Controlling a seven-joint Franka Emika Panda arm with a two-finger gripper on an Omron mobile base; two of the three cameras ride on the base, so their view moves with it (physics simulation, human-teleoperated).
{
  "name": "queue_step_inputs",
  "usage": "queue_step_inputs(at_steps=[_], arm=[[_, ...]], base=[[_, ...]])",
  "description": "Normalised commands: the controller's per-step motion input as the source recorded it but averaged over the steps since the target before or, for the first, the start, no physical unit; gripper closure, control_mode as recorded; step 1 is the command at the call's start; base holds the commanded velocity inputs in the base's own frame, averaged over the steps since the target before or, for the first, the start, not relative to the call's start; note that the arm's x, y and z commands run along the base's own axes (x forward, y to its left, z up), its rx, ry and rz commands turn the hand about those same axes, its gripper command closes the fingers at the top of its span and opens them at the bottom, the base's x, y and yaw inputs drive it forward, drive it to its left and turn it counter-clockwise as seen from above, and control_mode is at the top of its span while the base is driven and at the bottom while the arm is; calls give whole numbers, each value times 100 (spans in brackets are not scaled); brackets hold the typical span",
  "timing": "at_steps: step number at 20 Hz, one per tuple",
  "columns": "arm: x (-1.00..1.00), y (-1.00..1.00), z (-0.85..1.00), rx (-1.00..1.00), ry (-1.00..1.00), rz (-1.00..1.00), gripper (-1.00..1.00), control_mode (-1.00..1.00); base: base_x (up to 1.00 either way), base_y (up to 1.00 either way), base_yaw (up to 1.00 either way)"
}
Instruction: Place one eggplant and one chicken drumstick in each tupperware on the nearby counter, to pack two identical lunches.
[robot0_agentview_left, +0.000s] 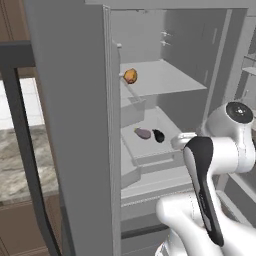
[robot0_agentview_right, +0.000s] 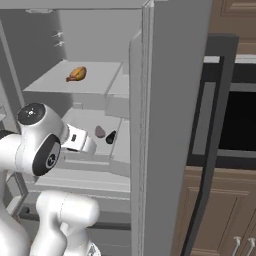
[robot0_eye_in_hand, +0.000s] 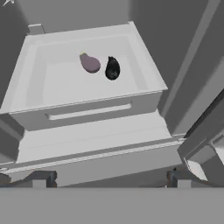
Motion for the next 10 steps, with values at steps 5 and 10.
queue_step_inputs(at_steps=[5, 10], arm=[[1, 1, -11, 0, 0, 0, -100, -100], [27, 28, -45, 0, -5, 9, -100, -100]], base=[[40, 11, 0], [0, 0, 0]])
